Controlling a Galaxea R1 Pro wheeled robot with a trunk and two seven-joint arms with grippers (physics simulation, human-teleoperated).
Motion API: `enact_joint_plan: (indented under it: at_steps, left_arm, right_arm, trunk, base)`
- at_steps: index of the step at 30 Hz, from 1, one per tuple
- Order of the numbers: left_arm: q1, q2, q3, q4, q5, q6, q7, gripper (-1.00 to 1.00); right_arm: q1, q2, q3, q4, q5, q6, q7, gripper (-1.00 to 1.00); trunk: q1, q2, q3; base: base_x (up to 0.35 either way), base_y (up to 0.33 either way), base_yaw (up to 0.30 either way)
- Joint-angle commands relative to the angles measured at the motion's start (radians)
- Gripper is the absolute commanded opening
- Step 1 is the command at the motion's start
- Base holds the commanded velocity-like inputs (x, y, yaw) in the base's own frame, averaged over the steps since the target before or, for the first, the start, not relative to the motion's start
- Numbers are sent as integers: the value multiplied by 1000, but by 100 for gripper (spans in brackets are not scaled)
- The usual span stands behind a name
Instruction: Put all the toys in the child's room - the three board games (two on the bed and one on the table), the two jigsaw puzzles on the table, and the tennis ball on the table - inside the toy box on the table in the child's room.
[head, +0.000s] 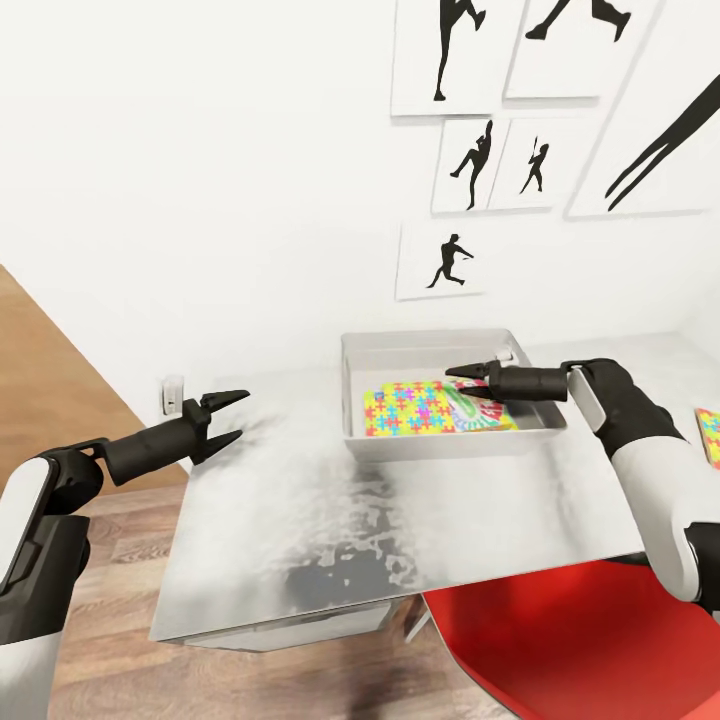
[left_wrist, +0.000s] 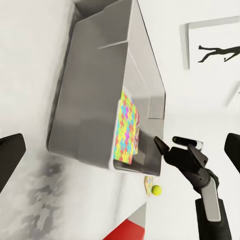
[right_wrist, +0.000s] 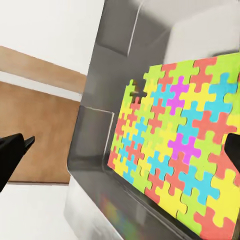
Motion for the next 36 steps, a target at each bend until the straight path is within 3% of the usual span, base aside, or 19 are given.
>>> enact_joint_plan:
  at_steps: [1, 4, 6, 7, 9, 13, 15, 17, 19, 20, 22, 23, 26, 31, 36]
  left_arm:
    - [-1, -2, 1, -1, 10, 2, 11, 100]
    - [-1, -5, 0, -1, 9, 2, 11, 100]
    - [-4, -6, 0, -1, 9, 3, 10, 100]
    - [-5, -6, 0, -1, 9, 4, 10, 100]
    - [-9, -6, -4, -1, 8, 5, 10, 100]
    - [-17, -11, -44, -1, 9, 7, -6, 100]
    - [-22, -15, -62, -1, 8, 7, -28, 100]
    - [-52, -13, -76, -2, 6, 10, -45, 100]
    - [-61, -8, -77, -1, 7, 12, -53, 100]
    - [-68, -3, -76, -1, 10, 17, -96, 100]
    - [-61, -2, -74, -1, 10, 18, -129, 100]
    - [-45, -2, -57, -1, 11, 19, -176, 100]
    - [-46, -11, -58, -2, 11, 19, -188, 100]
    - [-72, -36, -123, -2, 11, 18, -186, 100]
    - [-92, -67, -153, -2, 11, 18, -175, 100]
  right_arm:
    - [7, -1, 4, -42, -4, 2, -5, 100]
    - [69, -1, 3, -181, -4, -1, -13, 100]
    - [165, -2, -18, -375, -3, -25, -19, 100]
    - [188, -1, -33, -421, -3, -36, -21, 100]
    - [270, 0, -110, -582, 0, -71, -38, 100]
    - [356, -1, -200, -768, 2, -81, -81, 100]
    - [390, -1, -262, -855, 2, -58, -111, 100]
    - [436, -2, -373, -953, 2, 29, -146, 100]
    - [453, -3, -413, -979, 2, 53, -154, 100]
    - [471, -18, -452, -1002, 4, 53, -165, 100]
    - [477, -35, -455, -1003, 4, 53, -165, 100]
    - [484, -57, -458, -1005, 4, 53, -166, 100]
    - [486, -63, -459, -1005, 4, 53, -166, 100]
    - [486, -68, -461, -1005, 6, 53, -171, 100]
    - [479, -69, -461, -1004, 38, 53, -301, 100]
  trunk:
    - [0, -1, -1]
    - [0, -1, -1]
    - [0, -1, -1]
    - [0, -1, -1]
    - [0, -1, -1]
    - [0, -1, -1]
    - [0, -1, -1]
    - [0, -1, -1]
    - [0, -1, 0]
    - [0, -1, 1]
    - [0, -1, 2]
    - [0, -1, 3]
    - [0, -1, 5]
    - [0, -1, 8]
    - [0, -1, 12]
  base:
    - [0, 0, 0]
    - [0, 0, 0]
    - [0, 0, 0]
    - [0, 0, 0]
    - [0, 0, 0]
    - [0, 0, 0]
    - [0, 0, -4]
    - [0, 0, -114]
    - [0, 0, -209]
    - [0, 0, -279]
    - [0, 0, -282]
    - [0, 0, -286]
    - [0, 0, -286]
    - [0, 0, -284]
    - [0, 0, -284]
